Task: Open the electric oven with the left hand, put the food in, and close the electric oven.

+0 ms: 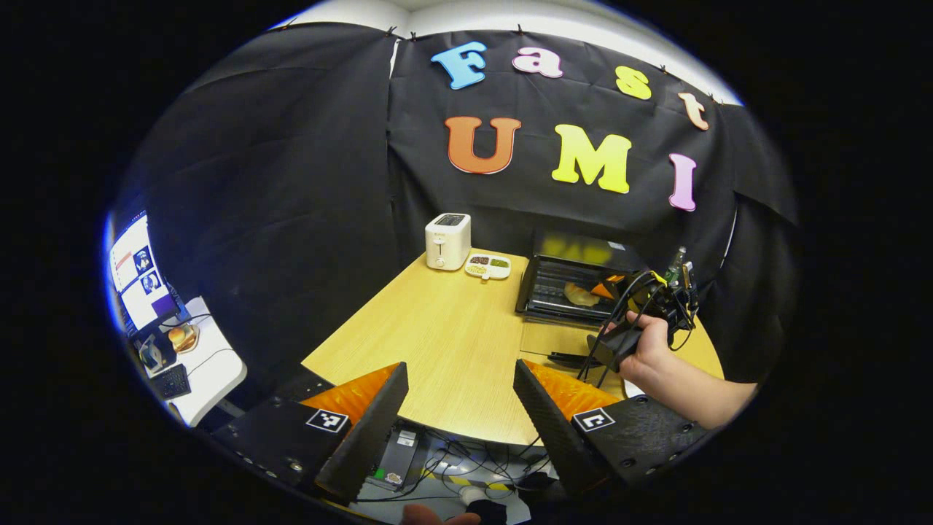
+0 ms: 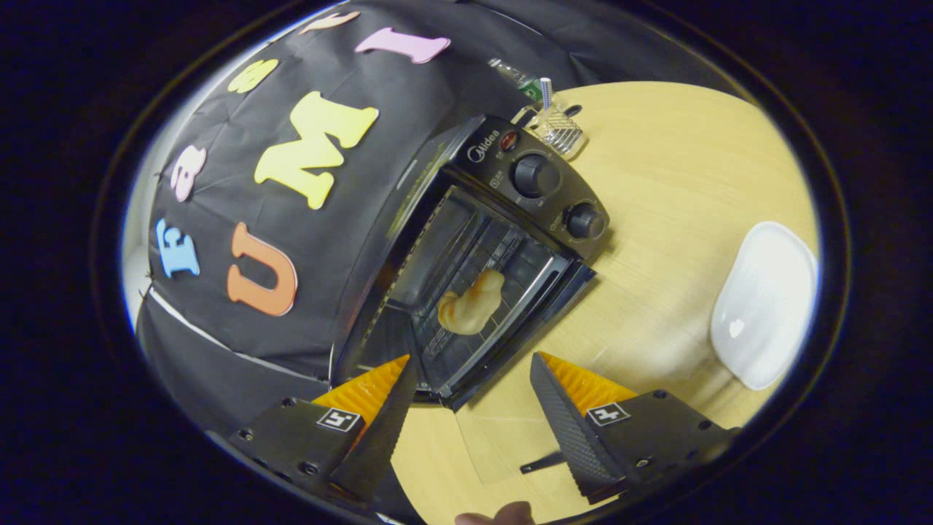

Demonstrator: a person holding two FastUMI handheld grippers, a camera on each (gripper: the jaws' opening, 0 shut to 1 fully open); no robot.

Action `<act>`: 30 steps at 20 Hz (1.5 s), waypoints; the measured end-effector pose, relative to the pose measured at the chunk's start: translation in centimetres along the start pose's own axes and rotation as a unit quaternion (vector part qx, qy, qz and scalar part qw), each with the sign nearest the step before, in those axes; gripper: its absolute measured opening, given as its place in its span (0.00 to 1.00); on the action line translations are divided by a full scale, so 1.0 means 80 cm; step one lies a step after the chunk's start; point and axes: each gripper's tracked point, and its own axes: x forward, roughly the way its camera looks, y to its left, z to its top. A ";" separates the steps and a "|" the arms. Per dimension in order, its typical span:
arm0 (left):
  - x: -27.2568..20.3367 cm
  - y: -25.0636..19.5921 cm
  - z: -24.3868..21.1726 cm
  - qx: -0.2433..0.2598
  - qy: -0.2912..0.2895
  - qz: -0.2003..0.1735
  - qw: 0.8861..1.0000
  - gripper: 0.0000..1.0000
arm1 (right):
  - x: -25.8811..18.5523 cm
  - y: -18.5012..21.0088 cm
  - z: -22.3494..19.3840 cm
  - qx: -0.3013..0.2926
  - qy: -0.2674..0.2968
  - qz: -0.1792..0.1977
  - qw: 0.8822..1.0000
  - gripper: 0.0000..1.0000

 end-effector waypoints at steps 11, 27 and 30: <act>0.016 -0.049 -0.017 -0.005 -0.013 -0.071 0.997 0.93 | -0.157 -0.021 -0.004 -0.293 -0.005 -0.007 0.956 0.96; 0.073 -0.153 -0.071 0.026 0.015 -0.154 0.988 0.93 | -0.358 -0.052 0.067 -0.449 -0.092 -0.002 0.889 0.96; 0.101 -0.174 -0.099 0.035 0.028 -0.168 0.985 0.94 | -0.370 -0.069 0.085 -0.445 -0.089 -0.019 0.891 0.96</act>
